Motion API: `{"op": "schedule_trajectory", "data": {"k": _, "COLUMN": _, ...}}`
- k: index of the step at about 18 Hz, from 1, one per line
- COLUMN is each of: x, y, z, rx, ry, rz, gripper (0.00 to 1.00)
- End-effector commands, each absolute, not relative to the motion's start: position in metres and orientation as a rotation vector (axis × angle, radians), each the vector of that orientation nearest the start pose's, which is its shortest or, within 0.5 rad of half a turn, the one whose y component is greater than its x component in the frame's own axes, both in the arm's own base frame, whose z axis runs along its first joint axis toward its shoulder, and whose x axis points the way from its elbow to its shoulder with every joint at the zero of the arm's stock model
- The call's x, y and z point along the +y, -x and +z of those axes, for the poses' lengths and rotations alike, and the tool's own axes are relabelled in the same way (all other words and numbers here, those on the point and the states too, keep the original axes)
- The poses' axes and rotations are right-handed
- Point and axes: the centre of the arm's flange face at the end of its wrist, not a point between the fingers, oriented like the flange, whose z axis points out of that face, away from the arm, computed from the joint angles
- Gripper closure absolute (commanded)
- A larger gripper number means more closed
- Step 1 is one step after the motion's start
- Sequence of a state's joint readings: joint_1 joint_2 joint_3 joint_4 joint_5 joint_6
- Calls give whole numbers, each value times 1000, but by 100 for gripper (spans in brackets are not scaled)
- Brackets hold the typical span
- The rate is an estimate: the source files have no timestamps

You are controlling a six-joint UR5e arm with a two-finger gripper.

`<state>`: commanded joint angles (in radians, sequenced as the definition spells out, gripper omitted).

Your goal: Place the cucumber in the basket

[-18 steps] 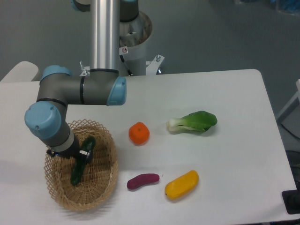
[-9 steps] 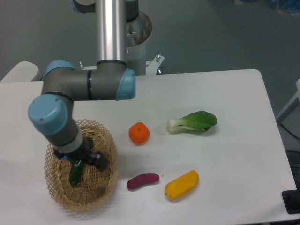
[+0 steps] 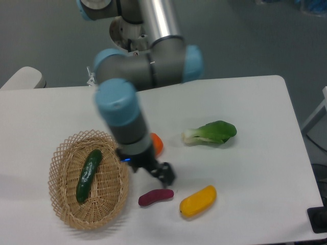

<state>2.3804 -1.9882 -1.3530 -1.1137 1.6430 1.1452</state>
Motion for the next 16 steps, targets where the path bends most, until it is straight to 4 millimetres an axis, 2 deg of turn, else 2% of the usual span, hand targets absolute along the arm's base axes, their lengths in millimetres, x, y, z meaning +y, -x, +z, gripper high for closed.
{"op": "schedule_trajectory", "data": {"k": 2, "x": 540, "y": 428, "z": 407, "rx": 623, "ry": 2986, "rz": 389, "gripper": 0}}
{"op": "schedule_trajectory", "data": {"k": 7, "x": 504, "y": 464, "z": 409, "rx": 871, "ry": 2964, "rz": 398, "gripper": 0}}
{"op": "schedule_trajectory", "data": {"k": 11, "x": 485, "y": 478, "z": 410, "rx": 930, "ry": 2957, "rz": 394, "gripper": 0}}
{"op": "schedule_trajectory", "data": {"k": 16, "x": 487, "y": 472, "z": 412, "rx": 947, "ry": 2948, "rz": 398, "gripper": 0}}
